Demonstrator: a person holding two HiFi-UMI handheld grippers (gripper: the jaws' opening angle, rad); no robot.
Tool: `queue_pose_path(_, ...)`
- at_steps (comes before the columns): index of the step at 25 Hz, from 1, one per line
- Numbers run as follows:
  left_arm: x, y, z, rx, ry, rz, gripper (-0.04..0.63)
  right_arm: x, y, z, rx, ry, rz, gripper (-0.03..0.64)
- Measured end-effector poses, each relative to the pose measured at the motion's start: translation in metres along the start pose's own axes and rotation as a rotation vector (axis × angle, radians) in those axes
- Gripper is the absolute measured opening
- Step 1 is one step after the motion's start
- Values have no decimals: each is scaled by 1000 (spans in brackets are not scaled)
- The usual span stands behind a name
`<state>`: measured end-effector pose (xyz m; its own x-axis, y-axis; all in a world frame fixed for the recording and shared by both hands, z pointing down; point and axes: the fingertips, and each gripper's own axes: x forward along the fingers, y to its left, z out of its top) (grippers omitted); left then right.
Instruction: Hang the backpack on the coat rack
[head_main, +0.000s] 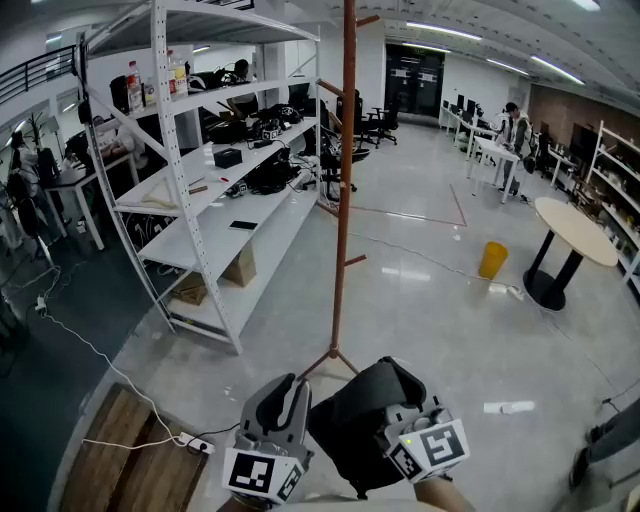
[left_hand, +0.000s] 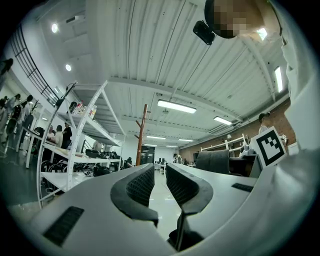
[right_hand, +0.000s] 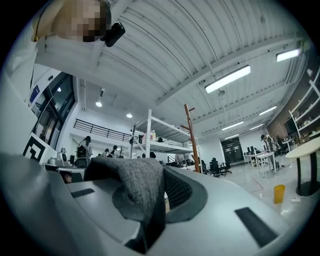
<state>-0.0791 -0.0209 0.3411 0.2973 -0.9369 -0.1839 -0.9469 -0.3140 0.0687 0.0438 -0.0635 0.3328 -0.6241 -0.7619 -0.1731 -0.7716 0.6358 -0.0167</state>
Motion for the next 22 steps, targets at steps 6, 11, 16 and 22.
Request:
queue_pose_path(6,12,-5,-5,1,-1,3,86,7,-14,0,13,5,-7,35)
queue_pose_path(11,24,-7,-3,10,-13,27,86,15,-29,9,7,9,-15,35)
queue_pose_path(16,36,4,1,18,-25,58,86,37,-39,14,-2,15,-11,35)
queue_pose_path(22,64,31,-15,6,-12,60,86,78,-58,10,-4,15,-28,35)
